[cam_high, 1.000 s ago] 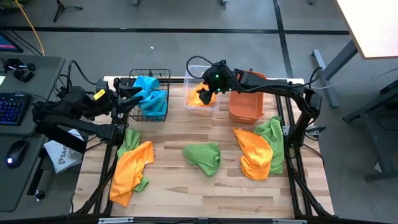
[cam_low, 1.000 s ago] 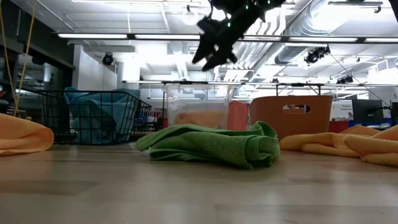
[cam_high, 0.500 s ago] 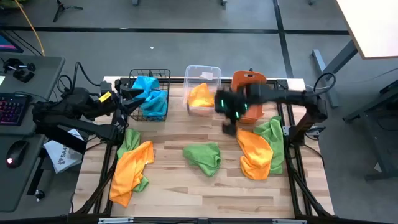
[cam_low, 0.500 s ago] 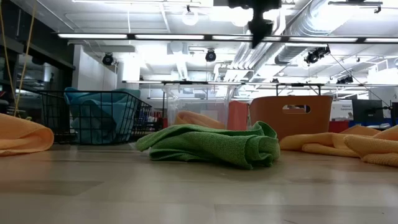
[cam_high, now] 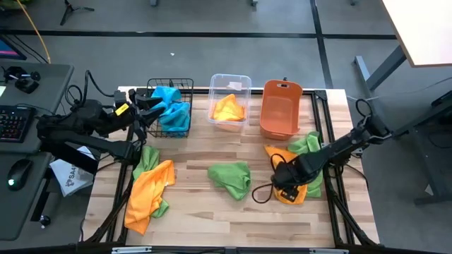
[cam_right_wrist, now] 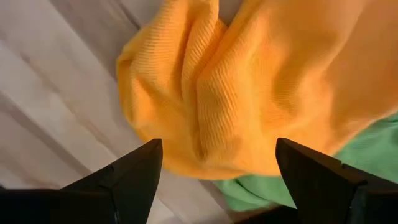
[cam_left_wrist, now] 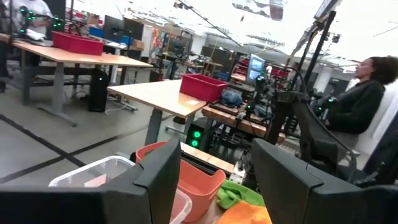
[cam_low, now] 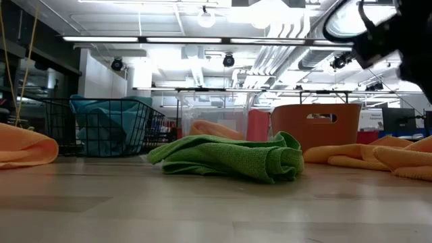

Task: Sort microfiber towel by color & place in baskets
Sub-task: Put the right orange towel into the transparent bin

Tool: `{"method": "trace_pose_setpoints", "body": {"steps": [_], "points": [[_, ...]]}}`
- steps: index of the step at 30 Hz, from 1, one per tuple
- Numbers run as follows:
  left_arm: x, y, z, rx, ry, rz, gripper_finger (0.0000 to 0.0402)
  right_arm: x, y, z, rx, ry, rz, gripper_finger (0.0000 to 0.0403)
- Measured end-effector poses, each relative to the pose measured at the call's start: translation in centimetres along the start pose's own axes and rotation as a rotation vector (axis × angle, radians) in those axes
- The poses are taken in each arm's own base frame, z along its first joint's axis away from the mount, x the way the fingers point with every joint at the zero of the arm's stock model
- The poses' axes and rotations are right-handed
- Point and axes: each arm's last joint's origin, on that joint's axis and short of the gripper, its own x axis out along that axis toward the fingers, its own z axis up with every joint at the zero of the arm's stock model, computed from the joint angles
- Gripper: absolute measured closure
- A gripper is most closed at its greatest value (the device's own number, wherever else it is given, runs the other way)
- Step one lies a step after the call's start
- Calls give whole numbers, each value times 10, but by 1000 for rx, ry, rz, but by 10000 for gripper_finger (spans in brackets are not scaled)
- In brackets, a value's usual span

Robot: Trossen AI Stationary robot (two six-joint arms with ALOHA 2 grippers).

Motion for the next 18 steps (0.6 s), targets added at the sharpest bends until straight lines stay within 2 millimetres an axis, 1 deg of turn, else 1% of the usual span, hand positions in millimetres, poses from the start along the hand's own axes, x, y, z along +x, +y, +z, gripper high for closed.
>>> {"method": "trace_pose_setpoints", "body": {"steps": [2,5,8,9,11,13,15,16,17,18], "points": [[0,0,0,0,-4,15,216,7,0,0,28,-9,13,94],[0,1,0,-2,-7,31,216,15,-5,-1,67,-16,-23,102],[0,1,0,-2,-8,36,216,20,-9,-2,76,-10,-47,134],[0,1,0,-3,-8,36,216,21,-9,-3,62,-1,-38,152],[0,1,0,-15,-9,36,216,21,-7,-2,31,10,-12,203],[0,1,0,-19,-9,36,216,21,-7,-2,27,10,-7,273],[0,1,0,-19,-9,36,216,21,-6,-2,19,15,-1,353],[0,1,0,-19,-9,37,216,21,-6,-2,12,21,3,377],[0,1,0,-19,-9,37,216,18,-5,-2,-2,22,9,386],[0,1,0,-18,-9,37,216,13,-2,-1,-9,16,25,385]]}}
